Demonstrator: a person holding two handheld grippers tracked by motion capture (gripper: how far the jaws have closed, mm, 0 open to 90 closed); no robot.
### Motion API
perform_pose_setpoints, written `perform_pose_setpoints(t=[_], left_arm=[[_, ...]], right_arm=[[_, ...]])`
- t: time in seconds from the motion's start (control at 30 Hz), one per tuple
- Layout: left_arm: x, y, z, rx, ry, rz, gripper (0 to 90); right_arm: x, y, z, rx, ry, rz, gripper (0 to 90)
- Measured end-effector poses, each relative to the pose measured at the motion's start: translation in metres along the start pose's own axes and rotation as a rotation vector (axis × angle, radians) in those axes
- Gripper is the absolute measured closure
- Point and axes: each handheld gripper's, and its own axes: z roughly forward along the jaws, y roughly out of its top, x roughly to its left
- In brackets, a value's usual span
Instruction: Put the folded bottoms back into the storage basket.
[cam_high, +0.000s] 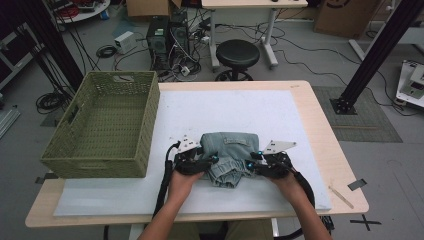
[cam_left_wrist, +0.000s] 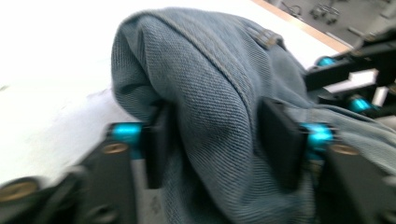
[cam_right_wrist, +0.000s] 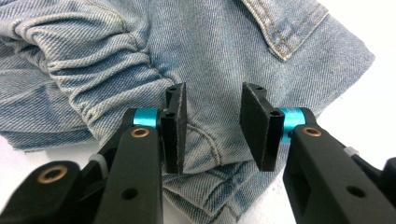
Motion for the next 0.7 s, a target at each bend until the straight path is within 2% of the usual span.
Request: perform_pose_setpoints(t=[0.13,0.23,0.3,0.37,0.43,0.5,0.63,0.67,0.7], left_arm=[[-0.001,-0.001,-0.006,-0.013,0.073,-0.002,26.5],[-0.001,-0.001,-0.01,-0.039,0.131,-0.005,22.5],[0.001,0.0,-0.008,-0.029,0.118,-0.026,22.5],[0.003,0.0,-0.003,0.002,0.122,-0.026,22.0],[0.005,-0.001,0.002,0.033,0.119,-0.058,20.6],[0.007,-0.002,0.006,0.07,0.117,-0.056,20.3],[0.013,-0.005,0.014,0.145,0.082,-0.117,20.1],[0.014,-0.004,0.016,0.154,0.075,-0.124,19.7],[0.014,-0.003,0.017,0.166,0.073,-0.114,19.3]], right_arm=[[0.0,0.0,0.001,-0.003,-0.003,-0.005,63.5],[0.0,0.0,0.0,0.0,-0.003,0.002,63.6],[0.001,0.0,0.0,-0.002,-0.003,0.002,63.6],[0.0,0.0,0.0,0.0,-0.001,0.004,63.6],[0.001,0.0,0.0,-0.001,-0.005,0.003,63.7],[0.001,0.0,0.0,0.001,-0.005,0.004,63.8],[0.001,-0.001,0.0,0.0,-0.006,0.006,63.9],[0.001,-0.001,0.0,0.0,-0.006,0.005,63.9],[0.001,-0.001,0.0,0.001,-0.006,0.006,63.9]])
